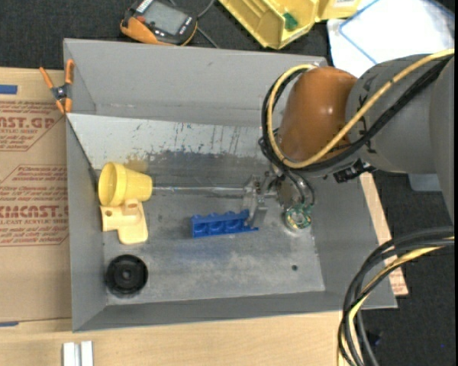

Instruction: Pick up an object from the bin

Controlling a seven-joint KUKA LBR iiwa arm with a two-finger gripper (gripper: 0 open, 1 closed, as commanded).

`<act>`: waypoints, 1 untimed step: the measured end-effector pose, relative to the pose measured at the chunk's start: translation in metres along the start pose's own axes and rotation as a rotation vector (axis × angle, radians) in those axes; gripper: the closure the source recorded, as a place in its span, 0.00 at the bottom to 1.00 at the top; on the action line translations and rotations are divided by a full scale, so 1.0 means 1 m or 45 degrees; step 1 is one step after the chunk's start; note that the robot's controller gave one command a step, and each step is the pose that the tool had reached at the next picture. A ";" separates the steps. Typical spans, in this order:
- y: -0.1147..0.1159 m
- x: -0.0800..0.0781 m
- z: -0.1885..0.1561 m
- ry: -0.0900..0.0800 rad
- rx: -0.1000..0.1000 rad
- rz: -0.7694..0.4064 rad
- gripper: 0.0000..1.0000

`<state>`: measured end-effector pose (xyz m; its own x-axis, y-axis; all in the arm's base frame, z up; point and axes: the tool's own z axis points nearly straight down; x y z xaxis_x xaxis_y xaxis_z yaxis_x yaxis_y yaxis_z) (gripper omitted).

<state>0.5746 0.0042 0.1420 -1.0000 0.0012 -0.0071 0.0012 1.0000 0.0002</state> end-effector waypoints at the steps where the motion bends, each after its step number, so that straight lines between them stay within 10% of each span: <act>1: 0.000 -0.001 -0.024 -0.002 0.000 0.000 1.00</act>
Offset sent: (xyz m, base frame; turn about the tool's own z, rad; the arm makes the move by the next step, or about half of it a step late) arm 0.0007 0.0000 0.0203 0.0000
